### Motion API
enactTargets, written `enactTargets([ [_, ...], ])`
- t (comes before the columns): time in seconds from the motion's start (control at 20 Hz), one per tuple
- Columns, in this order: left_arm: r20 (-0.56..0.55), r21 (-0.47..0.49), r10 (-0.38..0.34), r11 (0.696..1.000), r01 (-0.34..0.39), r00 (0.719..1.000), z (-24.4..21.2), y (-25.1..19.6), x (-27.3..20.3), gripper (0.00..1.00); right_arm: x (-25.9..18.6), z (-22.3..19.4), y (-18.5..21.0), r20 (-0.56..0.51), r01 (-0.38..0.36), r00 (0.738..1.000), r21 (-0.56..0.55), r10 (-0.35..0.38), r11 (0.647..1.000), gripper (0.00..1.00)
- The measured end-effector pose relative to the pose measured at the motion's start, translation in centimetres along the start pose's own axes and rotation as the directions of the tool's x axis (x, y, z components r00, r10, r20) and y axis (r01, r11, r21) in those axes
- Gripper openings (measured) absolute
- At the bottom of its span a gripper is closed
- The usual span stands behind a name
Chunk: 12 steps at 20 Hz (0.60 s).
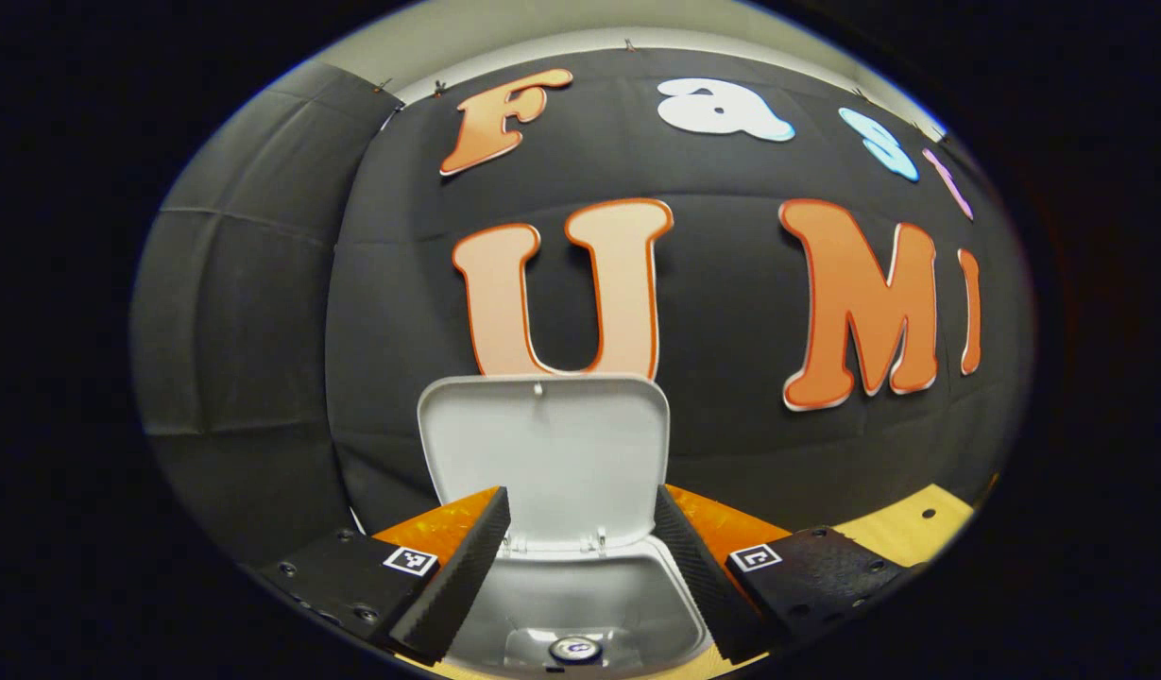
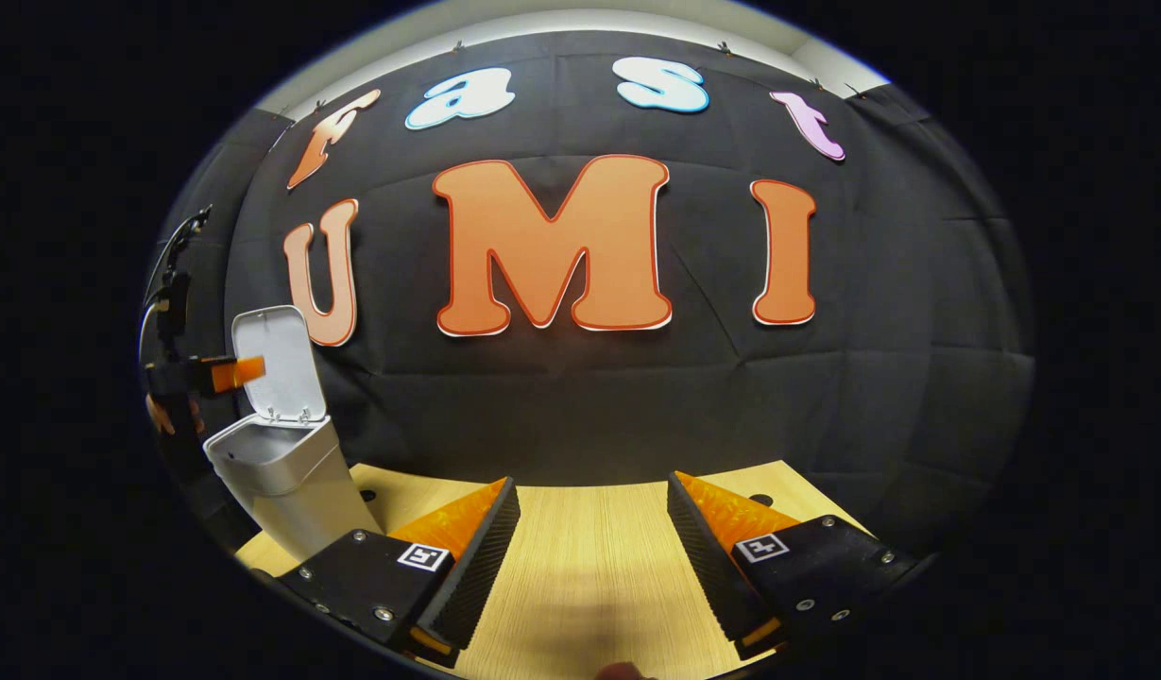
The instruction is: Press the lid of the desktop garbage bin to open it, pick up the crumpled paper on the desktop and throw it into the bin, then pick up the pop can on the desktop and drop it into the bin, and finally close the garbage bin lid.
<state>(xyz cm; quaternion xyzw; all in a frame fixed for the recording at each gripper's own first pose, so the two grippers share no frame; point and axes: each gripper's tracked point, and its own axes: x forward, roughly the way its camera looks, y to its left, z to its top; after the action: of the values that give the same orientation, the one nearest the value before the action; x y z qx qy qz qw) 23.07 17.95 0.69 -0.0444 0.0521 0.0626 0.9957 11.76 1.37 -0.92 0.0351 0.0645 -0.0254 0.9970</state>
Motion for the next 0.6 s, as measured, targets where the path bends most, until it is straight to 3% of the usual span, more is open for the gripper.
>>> enactTargets([
  [0.15,0.044,-0.05,-0.002,0.999,0.004,0.999,5.5,1.5,2.4,0.96,0.0,0.4,0.5,0.009,-0.008,1.0,-0.002,0.008,1.0,0.94],
  [0.35,0.05,0.001,-0.021,1.0,0.021,0.999,9.9,1.8,7.4,0.95,-0.1,0.1,1.0,0.006,-0.016,1.0,0.005,0.016,1.0,0.94],
  [0.6,-0.018,0.055,-0.03,0.998,0.031,0.999,7.9,0.7,11.7,0.96,-0.1,0.2,0.4,0.007,0.0,1.0,0.001,0.0,1.0,0.94],
])
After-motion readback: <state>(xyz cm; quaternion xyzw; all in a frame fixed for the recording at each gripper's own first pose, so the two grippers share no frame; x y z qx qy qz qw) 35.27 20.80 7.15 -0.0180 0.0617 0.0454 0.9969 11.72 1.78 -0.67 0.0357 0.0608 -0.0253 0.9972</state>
